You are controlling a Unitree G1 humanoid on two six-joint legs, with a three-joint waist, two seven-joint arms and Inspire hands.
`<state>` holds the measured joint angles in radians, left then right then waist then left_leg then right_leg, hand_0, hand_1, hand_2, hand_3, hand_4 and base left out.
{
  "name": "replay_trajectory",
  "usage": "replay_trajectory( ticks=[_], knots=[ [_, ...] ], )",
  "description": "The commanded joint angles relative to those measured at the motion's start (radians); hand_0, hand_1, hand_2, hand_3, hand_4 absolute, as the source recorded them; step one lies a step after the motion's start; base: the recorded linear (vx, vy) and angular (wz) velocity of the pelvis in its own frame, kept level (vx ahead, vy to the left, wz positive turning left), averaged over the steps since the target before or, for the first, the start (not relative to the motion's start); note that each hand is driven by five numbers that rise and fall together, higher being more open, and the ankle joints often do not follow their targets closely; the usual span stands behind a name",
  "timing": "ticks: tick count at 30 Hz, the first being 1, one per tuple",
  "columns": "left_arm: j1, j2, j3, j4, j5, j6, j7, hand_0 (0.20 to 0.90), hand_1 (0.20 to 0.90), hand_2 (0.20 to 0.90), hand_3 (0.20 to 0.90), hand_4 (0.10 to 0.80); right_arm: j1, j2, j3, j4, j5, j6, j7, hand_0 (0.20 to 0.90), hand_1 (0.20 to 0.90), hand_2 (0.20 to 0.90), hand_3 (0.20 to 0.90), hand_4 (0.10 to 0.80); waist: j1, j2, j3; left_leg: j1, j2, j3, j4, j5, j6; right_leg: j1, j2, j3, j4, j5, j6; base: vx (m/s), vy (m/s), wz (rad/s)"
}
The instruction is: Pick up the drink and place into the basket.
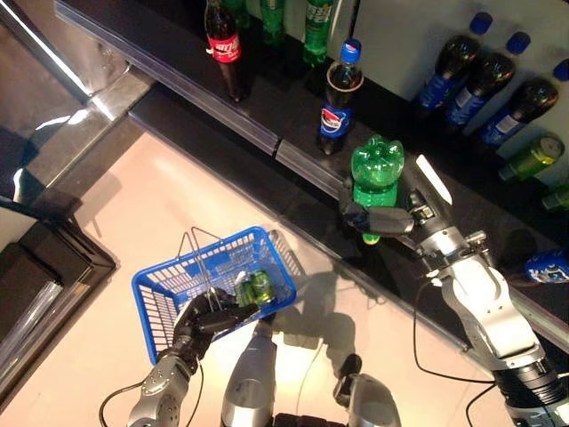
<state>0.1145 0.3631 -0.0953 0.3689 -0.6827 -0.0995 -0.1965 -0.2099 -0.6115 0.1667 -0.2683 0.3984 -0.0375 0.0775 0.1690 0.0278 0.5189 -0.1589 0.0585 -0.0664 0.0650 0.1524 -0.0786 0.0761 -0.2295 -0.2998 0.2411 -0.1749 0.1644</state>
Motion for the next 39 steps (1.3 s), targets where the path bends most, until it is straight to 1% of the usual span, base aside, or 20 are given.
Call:
replay_trajectory(
  ticks=[1, 2, 3, 6, 9, 11, 15, 18, 20, 22, 25, 28, 29, 35, 39],
  knots=[
    [0.053, 0.076, 0.008, -0.215, -0.029, -0.122, -0.120, 0.300, 0.300, 0.300, 0.200, 0.100, -0.020, 0.027, 0.029, -0.162, 0.141, -0.185, 0.027, 0.300, 0.300, 0.300, 0.200, 0.100, 0.027, 0.015, -0.269, 0.050, 0.044, -0.004, 0.043, -0.089, -0.024, -0.066, 0.031, -0.013, 0.071, 0.021, -0.099, 0.027, -0.028, 0.08],
    [0.062, 0.097, -0.009, -0.267, -0.022, -0.114, -0.152, 0.300, 0.300, 0.300, 0.200, 0.100, -0.029, 0.049, 0.068, -0.156, 0.162, -0.192, 0.008, 0.300, 0.300, 0.300, 0.200, 0.100, 0.048, 0.019, -0.270, 0.049, 0.039, -0.018, 0.046, -0.086, -0.024, -0.057, 0.028, -0.027, 0.069, 0.023, -0.098, 0.018, -0.021, 0.10],
    [0.062, 0.097, -0.009, -0.267, -0.022, -0.114, -0.152, 0.300, 0.300, 0.300, 0.200, 0.100, -0.029, 0.049, 0.068, -0.156, 0.162, -0.192, 0.008, 0.300, 0.300, 0.300, 0.200, 0.100, 0.048, 0.019, -0.270, 0.049, 0.039, -0.018, 0.046, -0.086, -0.024, -0.057, 0.028, -0.027, 0.069, 0.023, -0.098, 0.019, -0.033, 0.17],
    [0.068, 0.117, -0.023, -0.337, -0.043, -0.076, -0.182, 0.300, 0.300, 0.300, 0.200, 0.100, -0.050, 0.073, 0.115, -0.138, 0.186, -0.218, -0.042, 0.300, 0.300, 0.300, 0.200, 0.100, 0.074, 0.024, -0.267, 0.047, 0.033, -0.036, 0.049, -0.080, -0.025, -0.041, 0.023, -0.050, 0.065, 0.025, -0.097, 0.015, -0.019, 0.22],
    [0.067, 0.143, -0.050, -0.415, -0.076, -0.025, -0.235, 0.300, 0.300, 0.300, 0.200, 0.100, -0.093, 0.127, 0.176, -0.098, 0.212, -0.249, -0.090, 0.300, 0.300, 0.300, 0.200, 0.100, 0.110, 0.036, -0.266, 0.042, 0.021, -0.070, 0.052, -0.071, -0.025, -0.027, 0.020, -0.078, 0.070, 0.023, -0.098, 0.029, -0.008, 0.30],
    [0.069, 0.155, -0.054, -0.451, -0.092, -0.002, -0.263, 0.300, 0.300, 0.300, 0.200, 0.100, -0.111, 0.143, 0.190, -0.082, 0.216, -0.255, -0.108, 0.300, 0.300, 0.300, 0.200, 0.100, 0.123, 0.041, -0.264, 0.036, 0.014, -0.086, 0.056, -0.069, -0.025, -0.024, 0.018, -0.088, 0.074, 0.021, -0.099, 0.026, 0.009, 0.28],
    [0.069, 0.179, -0.085, -0.559, -0.146, 0.059, -0.366, 0.300, 0.300, 0.300, 0.200, 0.100, -0.136, 0.182, 0.227, -0.031, 0.221, -0.267, -0.174, 0.300, 0.300, 0.300, 0.200, 0.100, 0.158, 0.058, -0.255, 0.024, -0.008, -0.130, 0.063, -0.058, -0.025, -0.015, 0.010, -0.118, 0.086, 0.021, -0.100, 0.041, 0.033, 0.33],
    [0.059, 0.198, -0.100, -0.616, -0.195, 0.085, -0.426, 0.300, 0.300, 0.300, 0.200, 0.100, -0.143, 0.200, 0.248, -0.006, 0.228, -0.278, -0.197, 0.300, 0.300, 0.300, 0.200, 0.100, 0.170, 0.064, -0.241, 0.024, -0.018, -0.142, 0.065, -0.058, -0.026, -0.011, 0.000, -0.127, 0.096, 0.015, -0.097, 0.020, 0.023, 0.21],
    [0.044, 0.215, -0.118, -0.653, -0.239, 0.090, -0.472, 0.300, 0.300, 0.300, 0.200, 0.100, -0.153, 0.211, 0.265, 0.019, 0.227, -0.288, -0.211, 0.300, 0.300, 0.300, 0.200, 0.100, 0.176, 0.069, -0.235, 0.020, -0.025, -0.152, 0.066, -0.055, -0.025, -0.011, -0.005, -0.135, 0.098, 0.016, -0.095, 0.010, 0.044, 0.18],
    [0.027, 0.222, -0.136, -0.694, -0.280, 0.102, -0.519, 0.300, 0.300, 0.300, 0.200, 0.100, -0.160, 0.222, 0.277, 0.042, 0.225, -0.281, -0.228, 0.300, 0.300, 0.300, 0.200, 0.100, 0.180, 0.073, -0.232, 0.017, -0.032, -0.158, 0.068, -0.055, -0.025, -0.011, -0.009, -0.141, 0.100, 0.017, -0.094, 0.030, 0.044, 0.19],
    [0.005, 0.235, -0.161, -0.729, -0.306, 0.094, -0.553, 0.300, 0.300, 0.300, 0.200, 0.100, -0.167, 0.241, 0.299, 0.086, 0.227, -0.276, -0.243, 0.300, 0.300, 0.300, 0.200, 0.100, 0.186, 0.078, -0.227, 0.015, -0.039, -0.169, 0.070, -0.056, -0.024, -0.010, -0.014, -0.148, 0.103, 0.017, -0.091, 0.030, 0.026, 0.14],
    [-0.022, 0.250, -0.184, -0.761, -0.319, 0.098, -0.588, 0.300, 0.300, 0.300, 0.200, 0.100, -0.179, 0.267, 0.320, 0.134, 0.267, -0.269, -0.258, 0.300, 0.300, 0.300, 0.200, 0.100, 0.191, 0.086, -0.219, 0.008, -0.047, -0.179, 0.073, -0.053, -0.025, -0.012, -0.021, -0.153, 0.108, 0.017, -0.091, 0.021, 0.036, 0.03],
    [-0.037, 0.255, -0.199, -0.774, -0.337, 0.102, -0.598, 0.300, 0.300, 0.300, 0.200, 0.100, -0.186, 0.289, 0.335, 0.178, 0.258, -0.275, -0.274, 0.300, 0.300, 0.300, 0.200, 0.100, 0.196, 0.092, -0.216, 0.004, -0.053, -0.185, 0.074, -0.051, -0.024, -0.011, -0.024, -0.157, 0.107, 0.017, -0.091, 0.000, 0.000, 0.00],
    [-0.054, 0.252, -0.203, -0.789, -0.357, 0.081, -0.616, 0.300, 0.300, 0.300, 0.200, 0.100, -0.200, 0.331, 0.358, 0.280, 0.170, -0.274, -0.340, 0.300, 0.300, 0.300, 0.200, 0.100, 0.212, 0.103, -0.206, -0.007, -0.069, -0.201, 0.080, -0.052, -0.022, -0.011, -0.034, -0.168, 0.107, 0.020, -0.088, 0.026, 0.013, 0.09],
    [-0.043, 0.235, -0.184, -0.811, -0.394, 0.101, -0.647, 0.300, 0.300, 0.300, 0.200, 0.100, -0.200, 0.358, 0.349, 0.375, 0.172, -0.285, -0.364, 0.300, 0.300, 0.300, 0.200, 0.100, 0.225, 0.115, -0.188, -0.021, -0.080, -0.210, 0.085, -0.052, -0.017, -0.017, -0.040, -0.174, 0.111, 0.019, -0.087, 0.007, -0.003, 0.05]
  ],
)
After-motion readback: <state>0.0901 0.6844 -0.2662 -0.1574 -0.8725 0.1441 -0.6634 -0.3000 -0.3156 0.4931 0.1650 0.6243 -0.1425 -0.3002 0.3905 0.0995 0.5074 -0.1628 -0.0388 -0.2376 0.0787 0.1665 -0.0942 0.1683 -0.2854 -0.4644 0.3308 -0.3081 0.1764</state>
